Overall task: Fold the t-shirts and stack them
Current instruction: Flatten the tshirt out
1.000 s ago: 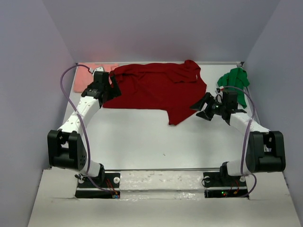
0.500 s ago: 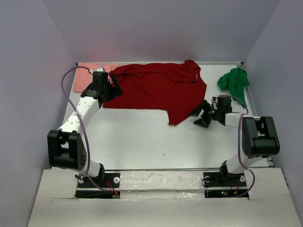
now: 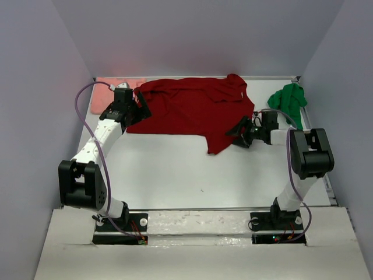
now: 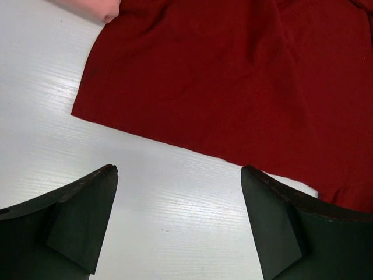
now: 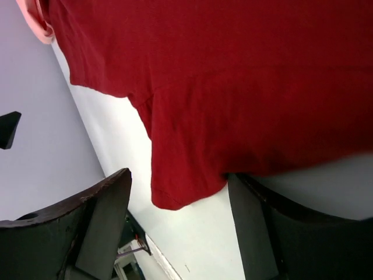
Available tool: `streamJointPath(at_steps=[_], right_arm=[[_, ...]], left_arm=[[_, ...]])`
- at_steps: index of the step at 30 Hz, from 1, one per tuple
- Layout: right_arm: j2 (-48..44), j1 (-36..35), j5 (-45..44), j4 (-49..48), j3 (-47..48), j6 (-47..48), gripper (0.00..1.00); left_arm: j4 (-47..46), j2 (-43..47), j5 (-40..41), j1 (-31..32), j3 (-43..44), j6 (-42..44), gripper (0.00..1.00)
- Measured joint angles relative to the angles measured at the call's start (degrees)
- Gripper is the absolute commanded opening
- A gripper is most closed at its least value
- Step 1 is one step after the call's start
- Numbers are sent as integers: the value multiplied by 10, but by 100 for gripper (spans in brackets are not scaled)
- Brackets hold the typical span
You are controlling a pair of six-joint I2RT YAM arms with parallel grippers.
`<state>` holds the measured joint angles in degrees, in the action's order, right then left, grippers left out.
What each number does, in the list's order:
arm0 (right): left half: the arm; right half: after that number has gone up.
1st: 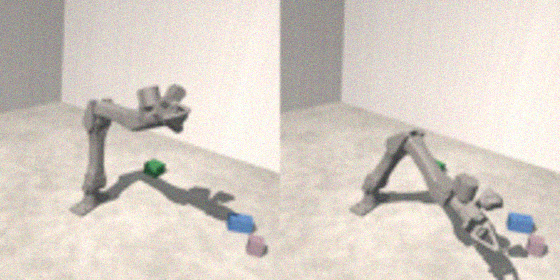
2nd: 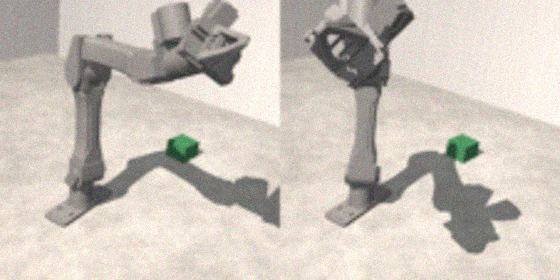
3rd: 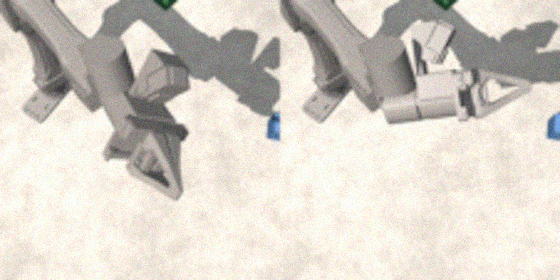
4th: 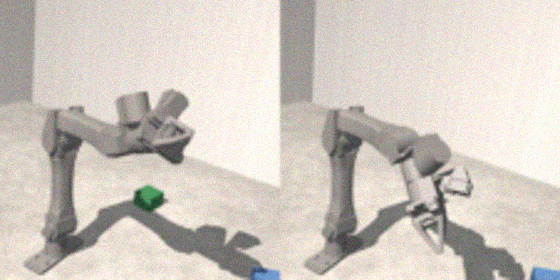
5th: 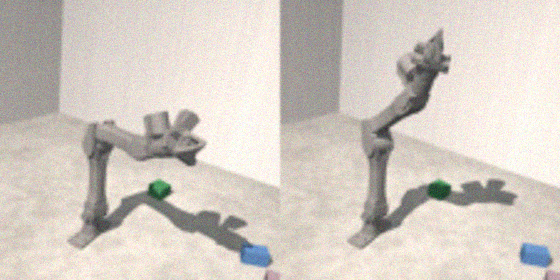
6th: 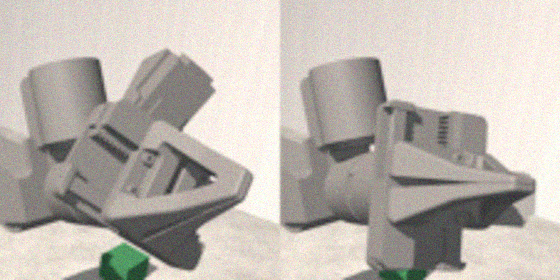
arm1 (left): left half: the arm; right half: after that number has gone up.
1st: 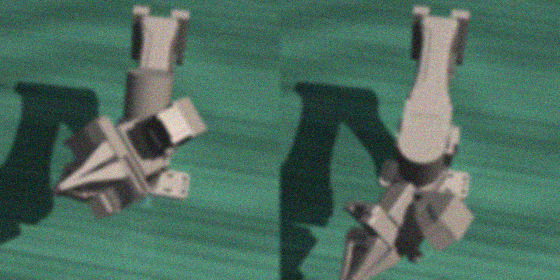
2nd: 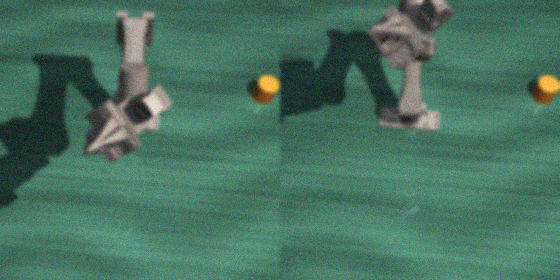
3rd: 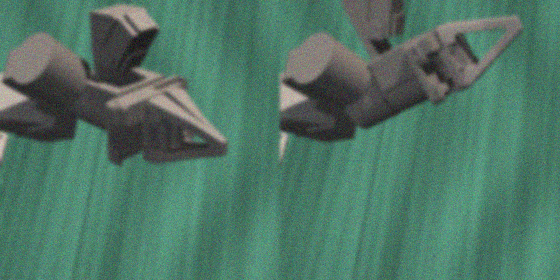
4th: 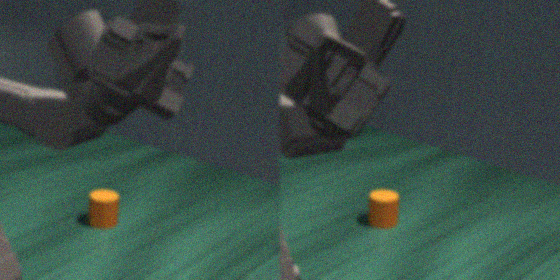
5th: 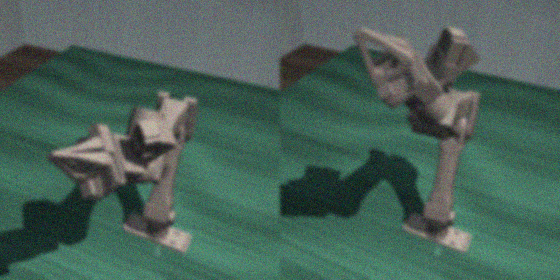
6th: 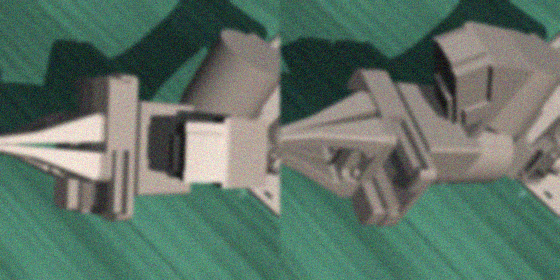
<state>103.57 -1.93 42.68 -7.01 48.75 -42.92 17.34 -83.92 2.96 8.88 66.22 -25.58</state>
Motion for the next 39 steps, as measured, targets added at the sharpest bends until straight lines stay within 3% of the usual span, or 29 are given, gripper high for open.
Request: streamJointPath(at_steps=[2,3,5,6,11,20,22,32,35,39], right_arm=[[9,-11,-6,-1,11,0,61],[12,-17,-9,-1,15,2,47],[20,-30,-18,-1,22,3,30],[24,-38,-29,2,24,6,0],[19,-91,-112,30,25,10,0],[-120,-297,-397,121,41,33,0],[-126,-316,-438,148,71,46,0],[-121,-307,-629,285,241,97,0],[-122,-307,-641,308,256,115,0],[-72,-306,-642,360,349,161,0]], left_arm=[[0,0,0,0,0,0,96],[0,0,0,0,0,0,96],[0,0,0,0,0,0,96],[0,1,0,0,0,0,96],[0,4,-2,0,0,0,96],[-11,5,-29,0,-2,3,96],[-11,5,-30,0,-2,6,96],[-13,21,-31,0,-3,31,96],[-13,21,-35,1,-3,33,96],[-14,21,-40,2,-3,35,96]])
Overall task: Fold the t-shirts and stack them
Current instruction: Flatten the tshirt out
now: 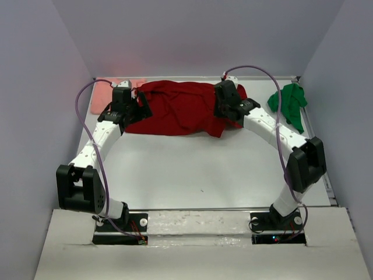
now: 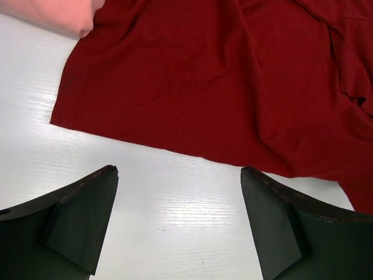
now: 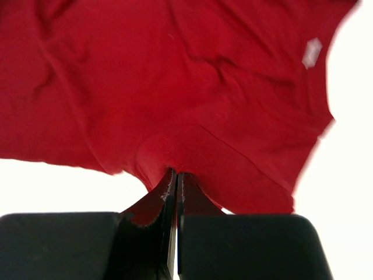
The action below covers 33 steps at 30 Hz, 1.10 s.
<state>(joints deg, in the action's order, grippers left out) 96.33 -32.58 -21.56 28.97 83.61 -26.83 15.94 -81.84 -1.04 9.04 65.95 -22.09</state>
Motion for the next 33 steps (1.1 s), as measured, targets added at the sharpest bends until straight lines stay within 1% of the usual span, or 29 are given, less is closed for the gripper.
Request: streamJointPath(at_steps=[3,7,14,15,16,17,18,19,20,22,23,25,28,30,33], right_arm=[[68,9,22,17,95,33,0],[175,33,81,54,229,70,0],[340,80,218,150,455,115,1],[366,90,243,157,487,119,7],[389,99,267,162,514,121,31],[407,108,291,170,541,122,43],[438,122,321,177,580,123,53],[456,135,346,178,600,125,65],[465,144,361,178,607,128,66],[473,163,382,191,607,135,73],[473,171,385,192,602,137,75],[449,180,380,184,556,141,78],[404,177,363,186,493,151,75],[383,172,355,188,475,156,75],[334,166,346,181,429,161,71]], left_arm=[[-1,0,-3,1,0,2,95],[0,0,-6,2,0,7,95],[1,0,-19,2,0,11,95],[1,0,-22,2,0,11,95],[1,0,-27,3,0,11,95],[1,0,-30,3,0,10,95],[1,0,-33,3,0,10,95],[0,0,-34,6,0,10,95],[1,0,-35,7,0,10,95],[1,0,-35,13,0,10,95],[1,0,-35,15,1,10,95],[0,-1,-35,17,1,10,95],[-3,-8,-39,19,1,10,94],[-4,-14,-41,23,1,8,94],[-5,-22,-40,32,1,6,94]])
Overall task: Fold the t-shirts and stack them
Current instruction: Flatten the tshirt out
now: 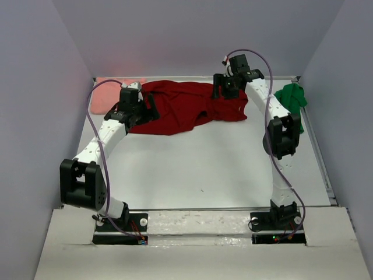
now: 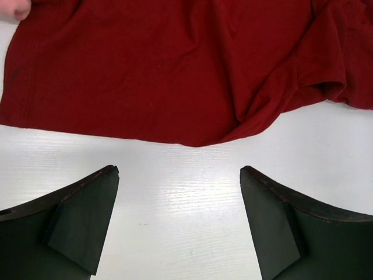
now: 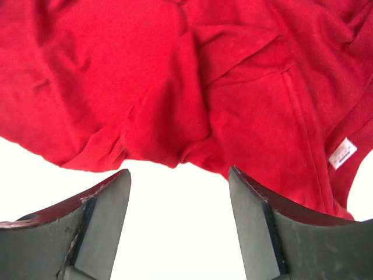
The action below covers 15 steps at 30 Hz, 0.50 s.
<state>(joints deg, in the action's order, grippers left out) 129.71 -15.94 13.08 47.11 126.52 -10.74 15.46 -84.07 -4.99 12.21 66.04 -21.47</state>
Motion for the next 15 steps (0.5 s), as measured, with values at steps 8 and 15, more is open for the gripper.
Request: streamJointPath(at_steps=[8,15], right_arm=[[-79,-5,5,-61,-157,-5,54],[-17,-6,33,-82,-188,-10,56]], left_arm=[[2,-1,10,12,0,-1,94],[7,-1,21,12,6,-1,94]])
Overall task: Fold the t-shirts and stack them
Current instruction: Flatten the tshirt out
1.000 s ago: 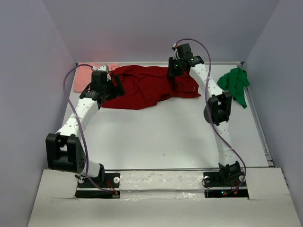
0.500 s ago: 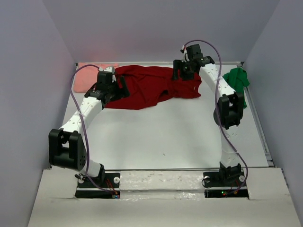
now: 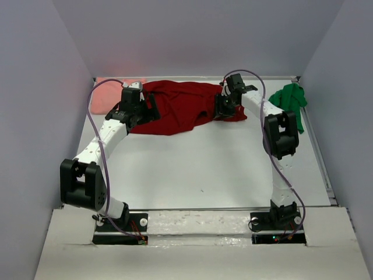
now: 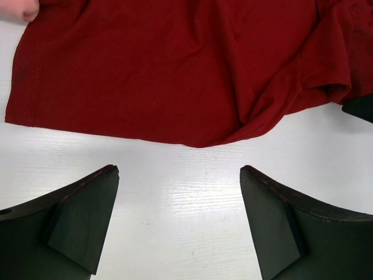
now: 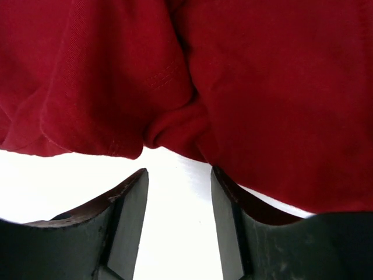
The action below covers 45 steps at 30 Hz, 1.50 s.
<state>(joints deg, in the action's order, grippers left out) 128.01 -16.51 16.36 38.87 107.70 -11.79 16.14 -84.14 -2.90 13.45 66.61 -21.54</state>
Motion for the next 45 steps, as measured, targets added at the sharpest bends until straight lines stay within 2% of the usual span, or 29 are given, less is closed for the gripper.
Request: streamJointPath(at_steps=[9,16,25,35,40,42,44,45], right_arm=[[7,-25,33,-14,7,0,66],[7,-69,48,-16,28,-2,66],[30,-64,42,-16,94,-2,66],[36,-64,-61,10,109,7,66],[57,-64,-113,30,159,14,65],[62,-63,-123,32,171,15,61],[67,-60,-136,38,186,15,30],[70,-58,-144,40,192,14,8]], left_arm=[[2,0,10,0,0,0,95],[1,0,10,1,0,0,95],[4,0,12,1,0,1,95],[3,0,8,1,0,4,95],[3,0,4,1,0,5,95],[3,0,6,1,0,6,95],[4,0,12,1,0,5,93],[4,0,16,1,0,5,91]])
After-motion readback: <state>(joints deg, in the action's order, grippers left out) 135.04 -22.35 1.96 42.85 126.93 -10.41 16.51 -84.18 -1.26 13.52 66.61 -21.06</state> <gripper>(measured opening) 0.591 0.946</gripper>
